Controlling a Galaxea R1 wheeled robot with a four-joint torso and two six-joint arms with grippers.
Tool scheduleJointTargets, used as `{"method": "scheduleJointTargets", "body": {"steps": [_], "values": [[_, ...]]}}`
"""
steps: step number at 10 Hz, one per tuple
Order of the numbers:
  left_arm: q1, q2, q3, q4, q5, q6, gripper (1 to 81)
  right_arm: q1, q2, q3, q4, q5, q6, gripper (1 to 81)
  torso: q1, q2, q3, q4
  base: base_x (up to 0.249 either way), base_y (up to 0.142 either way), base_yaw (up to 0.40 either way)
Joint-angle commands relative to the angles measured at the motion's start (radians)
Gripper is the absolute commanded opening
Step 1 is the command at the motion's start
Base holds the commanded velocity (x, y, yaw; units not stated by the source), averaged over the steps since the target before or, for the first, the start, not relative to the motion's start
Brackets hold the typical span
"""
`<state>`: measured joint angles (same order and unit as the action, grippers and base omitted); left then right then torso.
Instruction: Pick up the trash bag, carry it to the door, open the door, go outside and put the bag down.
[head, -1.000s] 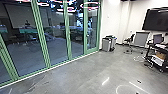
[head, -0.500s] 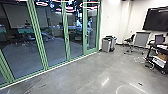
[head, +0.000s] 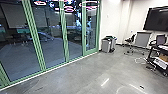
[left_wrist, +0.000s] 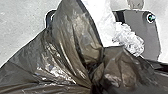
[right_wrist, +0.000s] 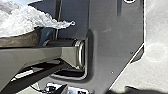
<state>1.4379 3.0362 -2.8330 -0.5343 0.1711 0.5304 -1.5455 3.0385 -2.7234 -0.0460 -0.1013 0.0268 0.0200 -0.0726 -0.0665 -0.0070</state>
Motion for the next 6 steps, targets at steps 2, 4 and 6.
{"method": "scheduleJointTargets", "body": {"steps": [2,4,6], "values": [[-0.058,-0.005,-0.003,-0.001,0.076,0.01,1.0,0.046,0.001,0.001,-0.005,-0.061,0.001,81.1,0.0,0.0,0.0,0.0,0.183,-0.032,0.0],[-0.058,-0.005,-0.003,-0.001,0.076,0.01,1.0,0.046,0.001,0.001,-0.005,-0.061,0.001,81.1,0.0,0.0,0.0,0.0,0.183,0.0,0.0],[-0.058,-0.005,-0.003,-0.001,0.076,0.01,1.0,0.046,0.001,0.001,-0.005,-0.061,0.001,81.1,0.0,0.0,0.0,0.0,0.183,0.0,0.0]]}}
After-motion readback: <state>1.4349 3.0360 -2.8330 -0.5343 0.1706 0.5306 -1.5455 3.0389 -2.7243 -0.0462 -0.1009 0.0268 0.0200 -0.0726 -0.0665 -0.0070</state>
